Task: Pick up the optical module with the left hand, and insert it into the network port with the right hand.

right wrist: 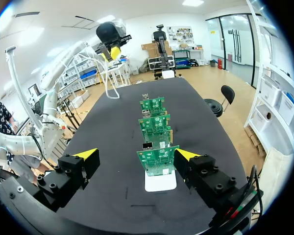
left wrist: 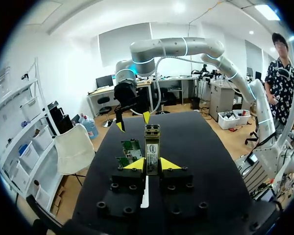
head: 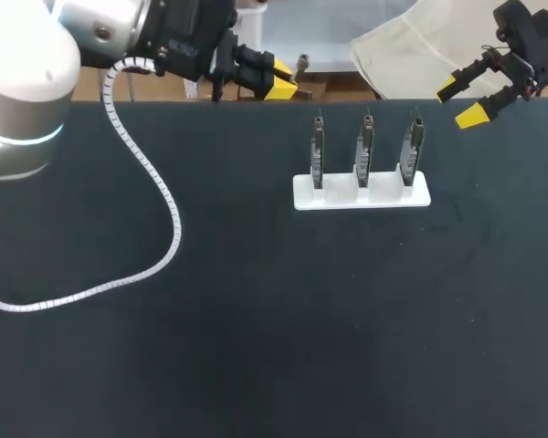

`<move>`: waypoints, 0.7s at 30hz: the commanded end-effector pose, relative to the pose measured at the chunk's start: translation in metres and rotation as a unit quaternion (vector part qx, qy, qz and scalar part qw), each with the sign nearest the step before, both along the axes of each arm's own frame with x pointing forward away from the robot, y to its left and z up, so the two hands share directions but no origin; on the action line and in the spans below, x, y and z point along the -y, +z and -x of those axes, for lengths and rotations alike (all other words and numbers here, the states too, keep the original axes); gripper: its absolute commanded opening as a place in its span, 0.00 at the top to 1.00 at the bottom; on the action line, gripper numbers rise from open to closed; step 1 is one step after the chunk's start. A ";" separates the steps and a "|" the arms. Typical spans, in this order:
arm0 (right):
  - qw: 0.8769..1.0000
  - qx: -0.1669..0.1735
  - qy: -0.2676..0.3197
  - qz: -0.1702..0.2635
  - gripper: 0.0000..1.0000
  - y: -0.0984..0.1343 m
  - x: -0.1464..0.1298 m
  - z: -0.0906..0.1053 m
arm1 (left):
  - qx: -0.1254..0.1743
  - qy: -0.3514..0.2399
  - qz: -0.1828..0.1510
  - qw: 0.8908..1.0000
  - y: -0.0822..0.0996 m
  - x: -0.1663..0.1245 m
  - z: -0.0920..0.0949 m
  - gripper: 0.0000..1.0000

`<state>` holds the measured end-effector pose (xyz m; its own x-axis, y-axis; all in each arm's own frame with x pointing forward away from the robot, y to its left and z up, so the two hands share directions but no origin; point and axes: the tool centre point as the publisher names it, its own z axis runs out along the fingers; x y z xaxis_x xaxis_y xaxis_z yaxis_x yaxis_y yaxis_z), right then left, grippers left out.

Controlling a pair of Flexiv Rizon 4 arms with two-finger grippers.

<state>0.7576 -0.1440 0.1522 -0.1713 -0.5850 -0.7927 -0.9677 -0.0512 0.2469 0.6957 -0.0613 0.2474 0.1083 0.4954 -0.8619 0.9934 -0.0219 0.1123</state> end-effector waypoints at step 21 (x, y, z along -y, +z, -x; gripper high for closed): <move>1.000 0.000 0.000 0.000 0.00 0.000 0.000 0.000 | 0.030 -0.046 0.078 0.995 0.017 0.105 -0.065 1.00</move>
